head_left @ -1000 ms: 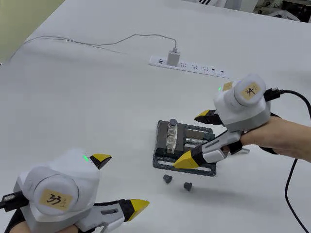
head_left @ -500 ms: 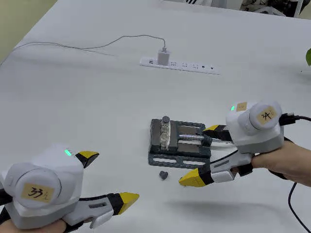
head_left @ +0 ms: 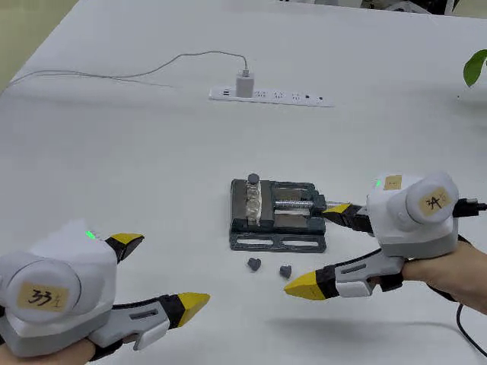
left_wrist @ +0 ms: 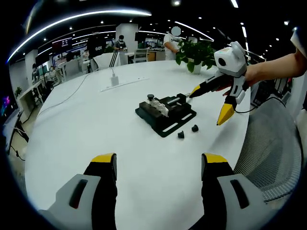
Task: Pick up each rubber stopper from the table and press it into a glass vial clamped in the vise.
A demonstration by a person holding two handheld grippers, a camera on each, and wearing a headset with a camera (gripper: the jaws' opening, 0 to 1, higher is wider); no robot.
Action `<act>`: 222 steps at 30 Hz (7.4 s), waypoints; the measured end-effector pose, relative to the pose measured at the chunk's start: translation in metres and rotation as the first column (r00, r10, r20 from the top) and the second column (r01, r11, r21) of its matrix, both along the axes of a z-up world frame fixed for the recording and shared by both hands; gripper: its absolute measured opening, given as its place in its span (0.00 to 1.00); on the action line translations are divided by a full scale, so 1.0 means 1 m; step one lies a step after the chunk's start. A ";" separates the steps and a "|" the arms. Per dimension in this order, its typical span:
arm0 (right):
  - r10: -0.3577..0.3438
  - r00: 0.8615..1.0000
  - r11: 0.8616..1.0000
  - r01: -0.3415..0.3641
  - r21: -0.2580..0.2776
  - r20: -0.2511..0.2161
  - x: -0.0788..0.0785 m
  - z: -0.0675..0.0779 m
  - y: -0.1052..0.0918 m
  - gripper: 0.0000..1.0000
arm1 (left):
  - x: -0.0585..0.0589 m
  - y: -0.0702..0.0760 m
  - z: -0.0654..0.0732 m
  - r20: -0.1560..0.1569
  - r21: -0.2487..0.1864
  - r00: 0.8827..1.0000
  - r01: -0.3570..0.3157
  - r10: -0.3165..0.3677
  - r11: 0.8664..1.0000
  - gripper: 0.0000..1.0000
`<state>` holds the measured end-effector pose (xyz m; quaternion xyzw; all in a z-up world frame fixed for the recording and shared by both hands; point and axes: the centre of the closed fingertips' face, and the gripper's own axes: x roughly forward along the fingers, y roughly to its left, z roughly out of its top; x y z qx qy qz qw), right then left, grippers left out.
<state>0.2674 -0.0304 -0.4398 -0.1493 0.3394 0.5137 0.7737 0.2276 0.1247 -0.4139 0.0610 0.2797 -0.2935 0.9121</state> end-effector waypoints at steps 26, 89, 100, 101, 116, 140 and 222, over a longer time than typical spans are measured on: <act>-0.002 0.998 1.000 0.002 -0.009 0.067 -0.011 -0.028 0.003 0.51 | -0.005 0.004 -0.002 -0.001 0.019 1.000 0.018 -0.018 1.000 0.70; -0.007 1.000 0.999 0.006 -0.043 -0.024 -0.006 -0.029 -0.005 0.07 | -0.013 -0.023 -0.015 -0.037 0.004 0.997 0.072 -0.072 0.997 0.67; -0.005 0.998 0.999 0.003 -0.040 -0.061 -0.010 -0.010 -0.008 0.07 | -0.012 -0.054 -0.016 -0.023 0.025 0.984 0.179 -0.178 0.984 0.64; 0.000 0.998 0.999 -0.002 -0.042 -0.062 -0.011 -0.008 -0.007 0.07 | -0.012 -0.056 -0.015 -0.017 0.034 0.981 0.196 -0.195 0.980 0.63; 0.146 0.978 0.983 -0.160 -0.087 -0.152 -0.036 0.027 0.010 0.07 | -0.009 -0.098 -0.007 0.083 0.141 0.907 0.400 -0.413 0.906 0.47; 0.254 0.943 0.957 -0.278 -0.086 -0.216 -0.057 0.032 0.037 0.07 | -0.012 -0.127 0.005 0.156 0.254 0.793 0.543 -0.588 0.800 0.14; 0.649 0.756 0.753 -0.624 -0.209 0.083 -0.073 0.042 0.032 0.08 | -0.024 -0.135 0.016 0.088 -0.102 0.829 0.558 -0.552 0.823 0.03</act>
